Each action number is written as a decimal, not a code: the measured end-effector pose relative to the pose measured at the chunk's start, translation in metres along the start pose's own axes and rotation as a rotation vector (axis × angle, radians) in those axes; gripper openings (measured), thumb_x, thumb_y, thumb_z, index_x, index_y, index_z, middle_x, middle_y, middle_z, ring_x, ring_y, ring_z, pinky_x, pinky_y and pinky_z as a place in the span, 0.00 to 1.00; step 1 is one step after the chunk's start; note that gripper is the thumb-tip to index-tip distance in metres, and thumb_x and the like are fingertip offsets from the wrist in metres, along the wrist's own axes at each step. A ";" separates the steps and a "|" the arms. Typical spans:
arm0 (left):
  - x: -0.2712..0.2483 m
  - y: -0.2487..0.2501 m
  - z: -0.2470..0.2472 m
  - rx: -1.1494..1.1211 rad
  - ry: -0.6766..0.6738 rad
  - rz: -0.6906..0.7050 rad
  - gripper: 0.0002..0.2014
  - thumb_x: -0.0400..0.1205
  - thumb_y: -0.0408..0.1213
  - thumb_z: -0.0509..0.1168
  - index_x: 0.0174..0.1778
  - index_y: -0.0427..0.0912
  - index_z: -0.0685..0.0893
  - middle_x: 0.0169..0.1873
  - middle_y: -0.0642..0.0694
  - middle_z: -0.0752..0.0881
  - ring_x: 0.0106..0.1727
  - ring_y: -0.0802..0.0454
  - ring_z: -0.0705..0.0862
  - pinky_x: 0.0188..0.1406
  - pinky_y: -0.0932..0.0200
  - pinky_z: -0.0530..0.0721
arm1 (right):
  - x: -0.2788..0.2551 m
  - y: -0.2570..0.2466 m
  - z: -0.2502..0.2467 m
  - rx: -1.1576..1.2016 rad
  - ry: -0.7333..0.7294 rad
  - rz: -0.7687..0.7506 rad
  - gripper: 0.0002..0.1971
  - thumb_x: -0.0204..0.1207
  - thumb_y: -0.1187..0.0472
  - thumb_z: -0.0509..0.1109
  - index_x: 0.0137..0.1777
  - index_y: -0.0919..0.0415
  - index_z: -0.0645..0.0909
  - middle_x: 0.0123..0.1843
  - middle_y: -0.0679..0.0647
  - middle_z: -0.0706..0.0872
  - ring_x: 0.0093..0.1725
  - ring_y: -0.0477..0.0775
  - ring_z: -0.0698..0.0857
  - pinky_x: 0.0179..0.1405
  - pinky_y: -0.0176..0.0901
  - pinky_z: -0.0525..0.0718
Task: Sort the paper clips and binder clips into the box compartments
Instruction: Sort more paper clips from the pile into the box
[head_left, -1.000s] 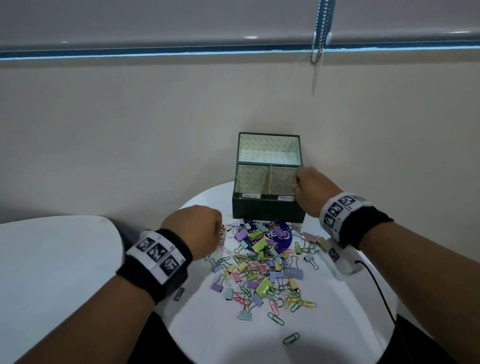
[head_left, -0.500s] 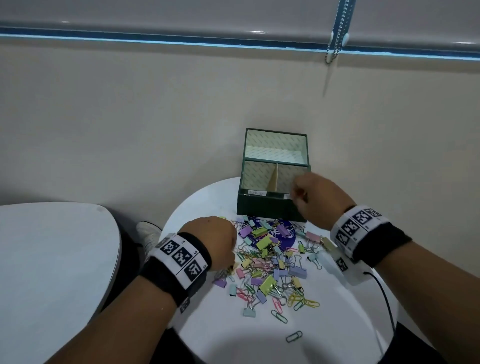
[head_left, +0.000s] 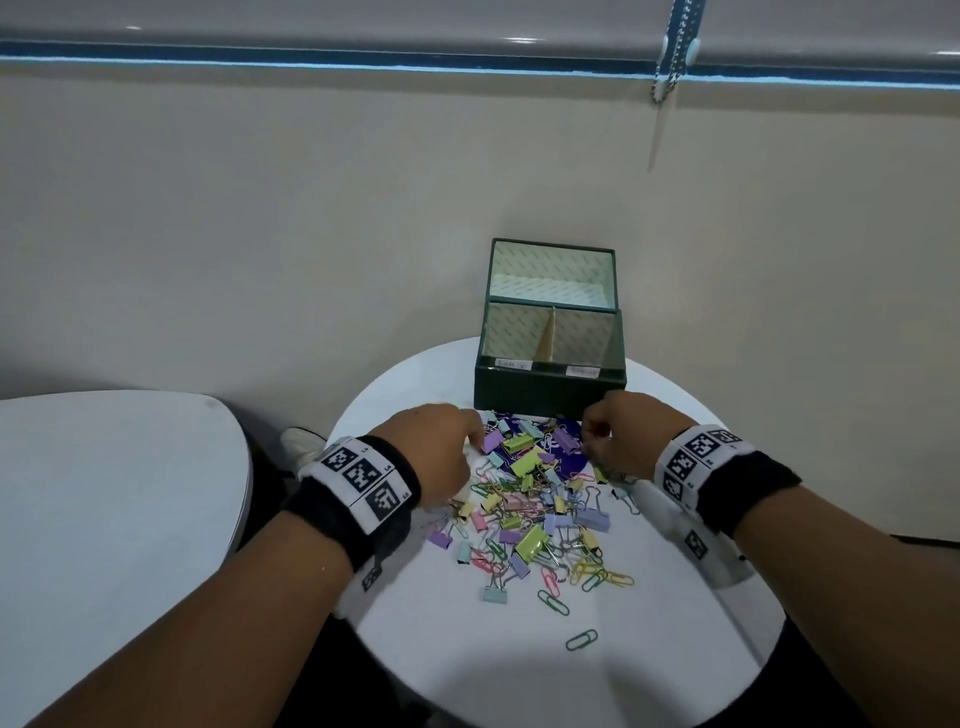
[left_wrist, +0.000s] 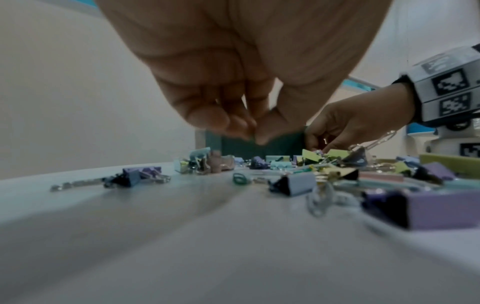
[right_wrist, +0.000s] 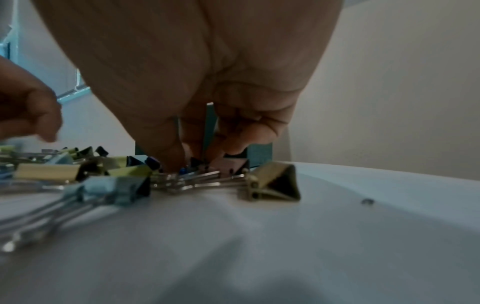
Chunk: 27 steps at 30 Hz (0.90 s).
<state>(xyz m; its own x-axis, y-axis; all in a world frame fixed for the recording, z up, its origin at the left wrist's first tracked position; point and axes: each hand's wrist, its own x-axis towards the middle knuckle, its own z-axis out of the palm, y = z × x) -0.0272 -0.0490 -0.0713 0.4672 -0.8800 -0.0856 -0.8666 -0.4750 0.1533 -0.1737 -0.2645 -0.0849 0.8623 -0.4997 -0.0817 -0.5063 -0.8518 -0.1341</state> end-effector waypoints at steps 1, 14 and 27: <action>0.000 -0.001 -0.001 0.033 0.053 0.001 0.20 0.81 0.32 0.60 0.66 0.57 0.82 0.54 0.48 0.81 0.53 0.46 0.83 0.49 0.55 0.81 | -0.001 -0.001 0.000 -0.006 0.007 0.003 0.05 0.78 0.52 0.72 0.40 0.47 0.83 0.43 0.45 0.85 0.45 0.49 0.84 0.47 0.43 0.84; -0.019 -0.014 -0.015 0.034 0.147 -0.164 0.12 0.86 0.42 0.53 0.47 0.46 0.82 0.42 0.47 0.86 0.44 0.47 0.83 0.41 0.55 0.78 | -0.003 -0.005 0.001 0.041 0.004 -0.023 0.08 0.78 0.57 0.69 0.37 0.48 0.79 0.40 0.47 0.86 0.42 0.50 0.86 0.46 0.43 0.88; -0.011 0.000 -0.005 0.088 -0.087 -0.103 0.06 0.77 0.39 0.64 0.43 0.49 0.87 0.43 0.52 0.88 0.47 0.49 0.85 0.45 0.58 0.84 | -0.007 -0.008 0.001 -0.006 0.003 -0.065 0.10 0.78 0.58 0.68 0.35 0.47 0.76 0.46 0.51 0.84 0.46 0.53 0.84 0.45 0.41 0.82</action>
<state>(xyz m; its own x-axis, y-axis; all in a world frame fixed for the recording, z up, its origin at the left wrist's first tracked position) -0.0314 -0.0392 -0.0657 0.5403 -0.8216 -0.1817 -0.8289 -0.5569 0.0533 -0.1755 -0.2541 -0.0837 0.8935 -0.4435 -0.0697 -0.4490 -0.8835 -0.1335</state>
